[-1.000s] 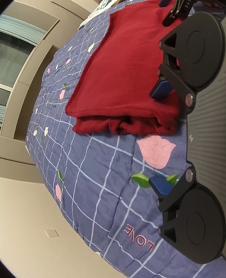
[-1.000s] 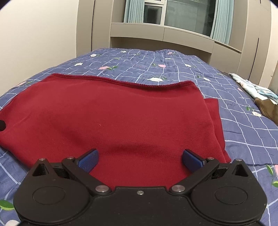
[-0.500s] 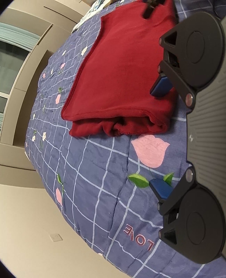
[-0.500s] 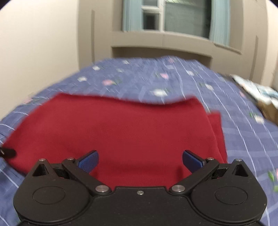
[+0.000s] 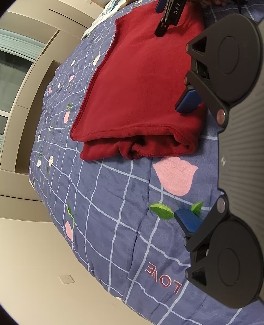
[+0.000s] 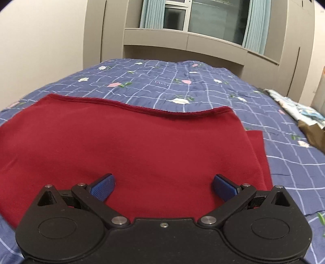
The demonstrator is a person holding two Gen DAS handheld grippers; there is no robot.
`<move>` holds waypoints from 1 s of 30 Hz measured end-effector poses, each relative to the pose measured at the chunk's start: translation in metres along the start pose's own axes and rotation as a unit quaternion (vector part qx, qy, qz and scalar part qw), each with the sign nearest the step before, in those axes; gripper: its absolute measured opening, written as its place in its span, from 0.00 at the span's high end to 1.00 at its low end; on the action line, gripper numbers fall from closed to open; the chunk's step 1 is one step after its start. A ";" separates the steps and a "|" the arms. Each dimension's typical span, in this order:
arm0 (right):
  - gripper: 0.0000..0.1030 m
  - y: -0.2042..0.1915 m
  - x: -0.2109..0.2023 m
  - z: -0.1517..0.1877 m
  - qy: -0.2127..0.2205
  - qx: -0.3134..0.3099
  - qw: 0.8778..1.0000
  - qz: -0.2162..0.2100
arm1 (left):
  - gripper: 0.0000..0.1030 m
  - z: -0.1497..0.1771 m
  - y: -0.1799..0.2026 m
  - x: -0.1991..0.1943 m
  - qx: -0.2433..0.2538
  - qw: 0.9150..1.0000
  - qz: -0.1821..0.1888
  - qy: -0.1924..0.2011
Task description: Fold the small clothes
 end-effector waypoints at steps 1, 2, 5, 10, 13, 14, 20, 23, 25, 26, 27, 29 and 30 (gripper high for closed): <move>0.00 -0.002 0.000 0.001 0.002 -0.007 1.000 0.005 | 0.01 0.000 0.000 0.000 0.001 1.000 -0.001 0.000; 0.00 -0.004 -0.001 0.001 0.004 -0.013 1.000 0.008 | 0.01 0.000 0.001 0.000 0.002 1.000 -0.002 0.001; 0.00 -0.005 -0.001 0.001 0.007 -0.015 1.000 0.008 | 0.01 0.000 0.001 -0.001 0.000 1.000 -0.003 0.002; 0.00 -0.001 -0.002 0.001 0.008 -0.003 1.000 -0.001 | 0.00 -0.003 0.001 -0.005 -0.021 1.000 0.005 -0.002; 0.00 -0.003 -0.003 0.001 0.009 -0.009 1.000 0.004 | 0.00 -0.004 0.000 -0.005 -0.033 0.999 0.007 -0.002; 0.00 -0.004 -0.004 0.000 0.009 -0.010 1.000 0.005 | 0.00 -0.005 0.000 -0.005 -0.038 0.999 0.010 -0.001; 0.00 -0.025 -0.026 -0.022 0.058 -0.052 0.997 0.010 | 0.01 -0.021 -0.005 -0.009 -0.104 0.993 0.056 0.029; 0.00 -0.042 -0.023 -0.020 0.072 -0.104 0.992 -0.003 | 0.01 -0.030 -0.004 -0.003 -0.109 0.992 0.053 0.029; 0.00 -0.049 -0.015 -0.008 0.055 -0.130 0.990 -0.008 | 0.01 -0.032 -0.002 0.004 -0.109 0.993 0.047 0.024; 0.00 -0.050 -0.014 -0.003 0.054 -0.134 0.989 -0.009 | 0.01 -0.032 -0.002 0.008 -0.109 0.993 0.046 0.019; 0.00 -0.051 -0.014 0.001 0.058 -0.137 0.989 -0.009 | 0.01 -0.030 -0.002 0.013 -0.107 0.993 0.043 0.010; 0.00 -0.054 -0.015 0.000 0.064 -0.147 0.987 -0.003 | 0.01 -0.026 -0.002 0.019 -0.098 0.995 0.032 -0.002; 0.00 -0.056 -0.014 0.001 0.065 -0.153 0.986 0.000 | 0.01 -0.025 -0.001 0.019 -0.089 0.996 0.029 0.001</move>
Point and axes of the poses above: each gripper's, at about its wrist camera, not at the fingertips, and x roughly the way its jaws point, y to its right, z to its underside, the point moved 6 cm from there along x, roughly the way its jaws point, and after that the axes turned 4 degrees about y, right-handed, at the moved point
